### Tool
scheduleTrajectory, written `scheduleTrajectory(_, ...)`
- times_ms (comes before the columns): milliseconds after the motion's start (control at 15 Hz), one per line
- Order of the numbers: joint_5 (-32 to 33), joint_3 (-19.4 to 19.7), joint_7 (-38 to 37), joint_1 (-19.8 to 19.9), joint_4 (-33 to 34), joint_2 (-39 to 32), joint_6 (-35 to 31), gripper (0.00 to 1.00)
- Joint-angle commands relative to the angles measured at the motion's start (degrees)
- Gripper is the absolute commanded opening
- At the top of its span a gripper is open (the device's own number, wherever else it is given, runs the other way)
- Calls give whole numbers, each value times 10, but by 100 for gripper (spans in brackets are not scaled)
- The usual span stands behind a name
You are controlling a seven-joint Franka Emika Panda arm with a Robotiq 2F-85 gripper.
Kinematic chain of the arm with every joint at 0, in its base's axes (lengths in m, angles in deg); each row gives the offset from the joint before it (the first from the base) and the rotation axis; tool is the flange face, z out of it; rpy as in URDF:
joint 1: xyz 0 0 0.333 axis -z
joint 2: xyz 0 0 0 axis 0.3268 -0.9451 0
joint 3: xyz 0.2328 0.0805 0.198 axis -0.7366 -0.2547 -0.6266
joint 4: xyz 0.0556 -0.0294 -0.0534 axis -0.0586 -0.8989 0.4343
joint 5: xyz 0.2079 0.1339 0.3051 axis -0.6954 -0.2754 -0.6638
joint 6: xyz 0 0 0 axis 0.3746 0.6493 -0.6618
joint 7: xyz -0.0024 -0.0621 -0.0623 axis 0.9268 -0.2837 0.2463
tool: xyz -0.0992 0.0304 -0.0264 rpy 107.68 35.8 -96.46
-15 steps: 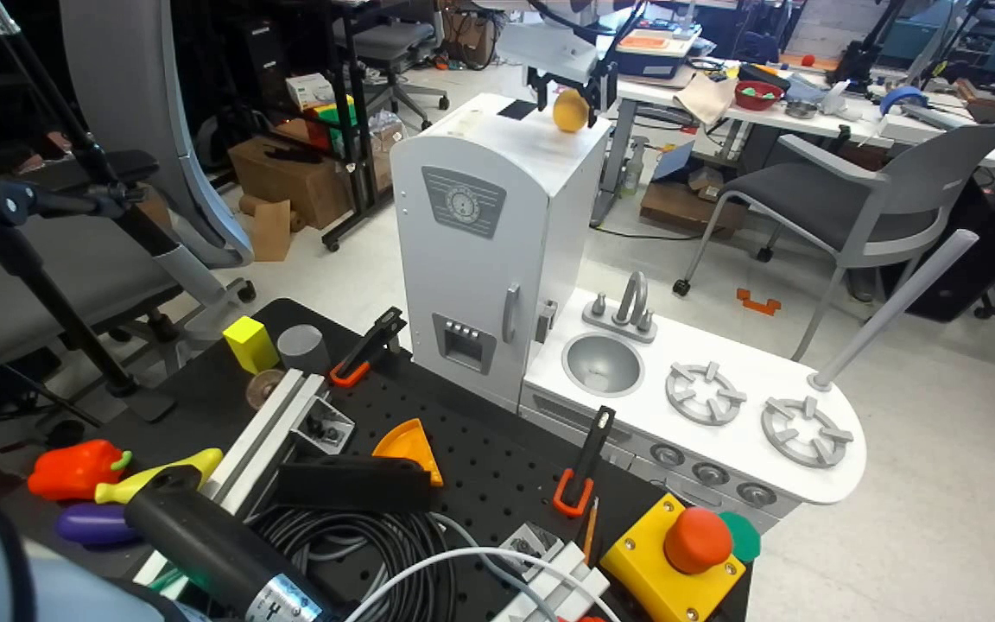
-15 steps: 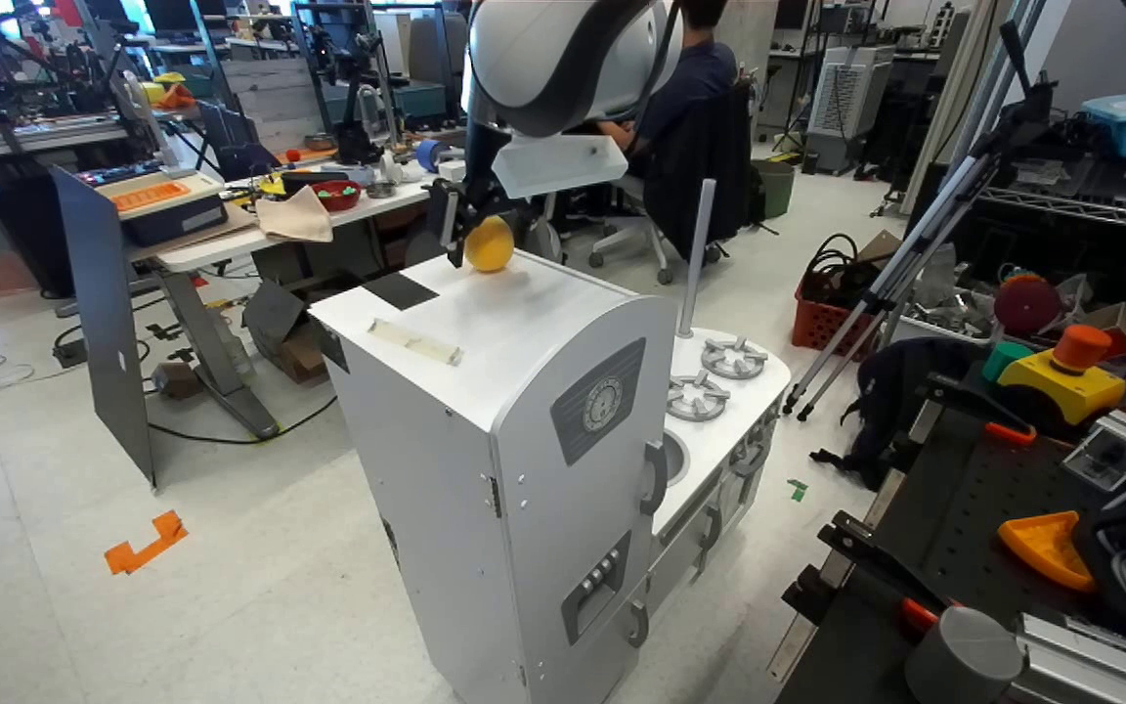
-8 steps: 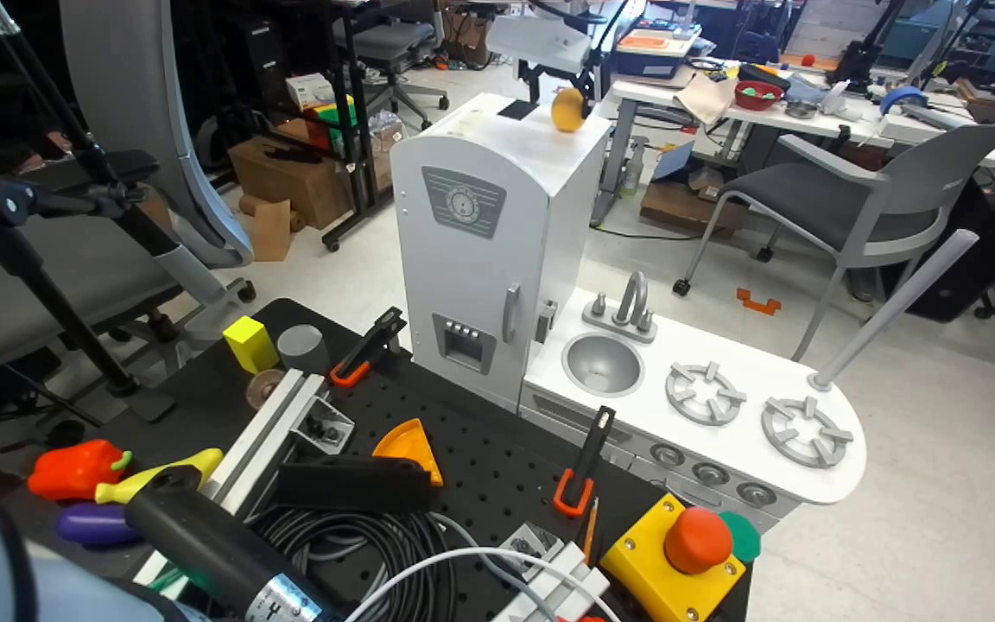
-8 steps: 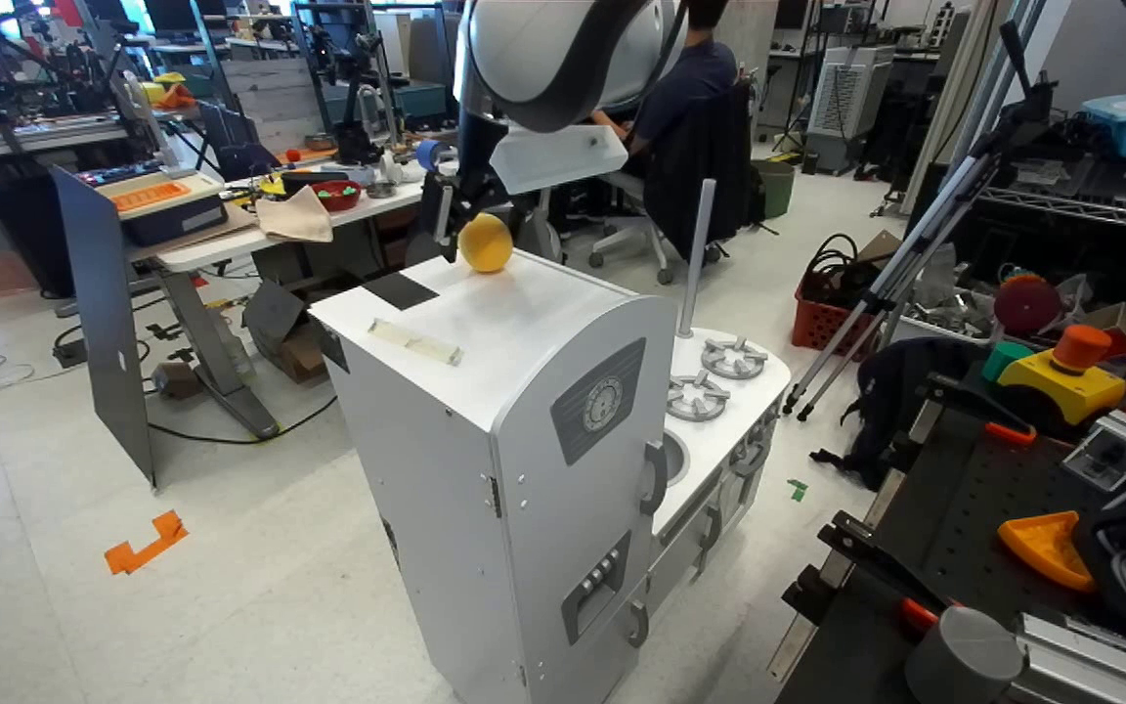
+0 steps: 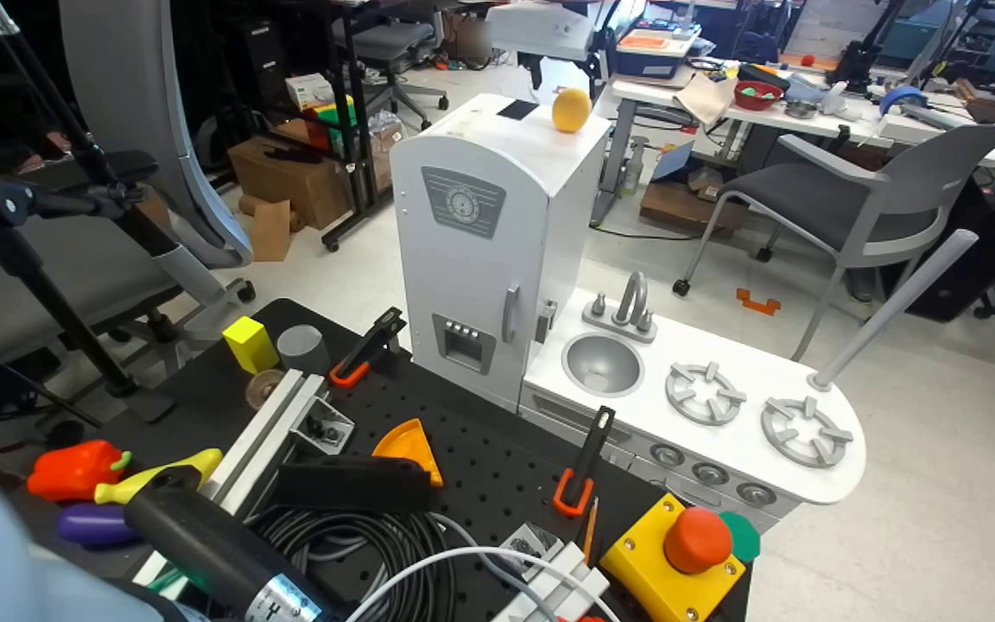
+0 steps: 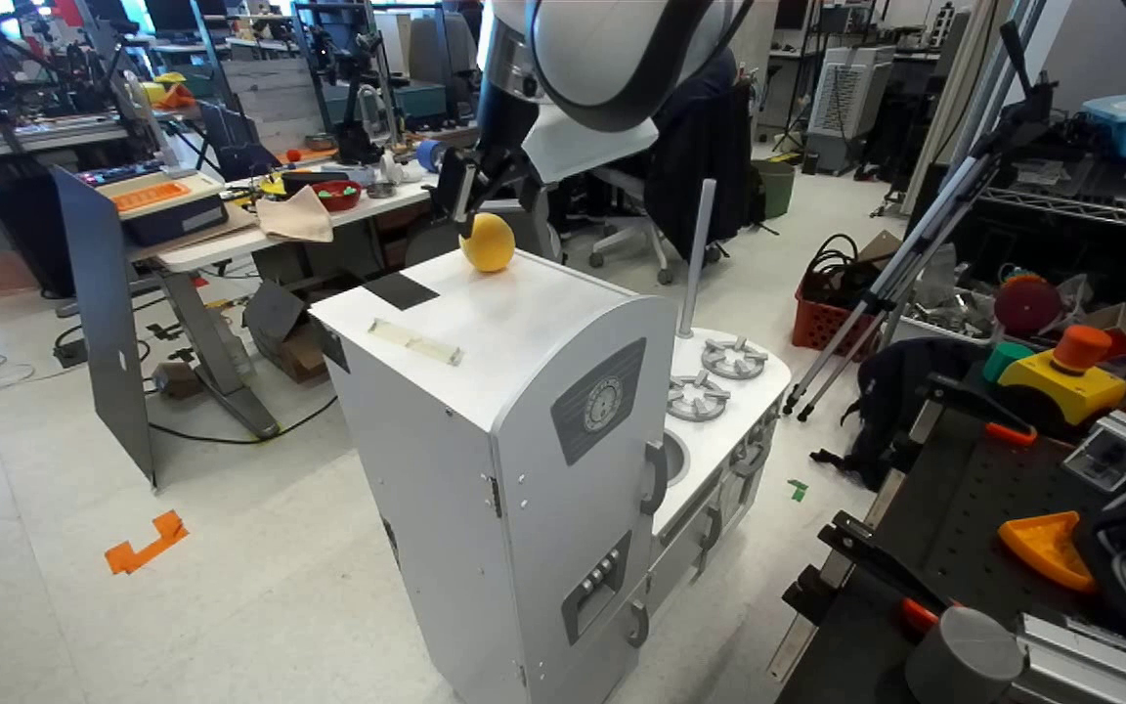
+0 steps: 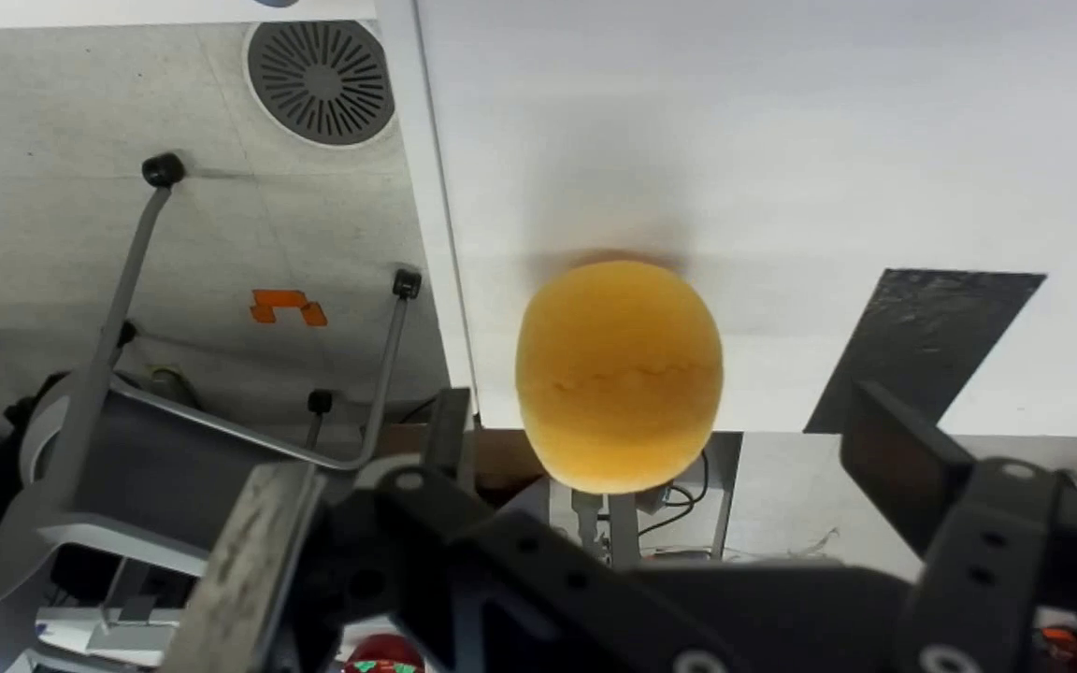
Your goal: Move the yellow push toy on top of the cabinet backwards
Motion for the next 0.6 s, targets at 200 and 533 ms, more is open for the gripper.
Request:
scheduleTrajectory(200,57,66,-36,-51,-162,104,-97,100)
scheduleTrajectory(533,54,90,-53,-66,-171,106,-92,100)
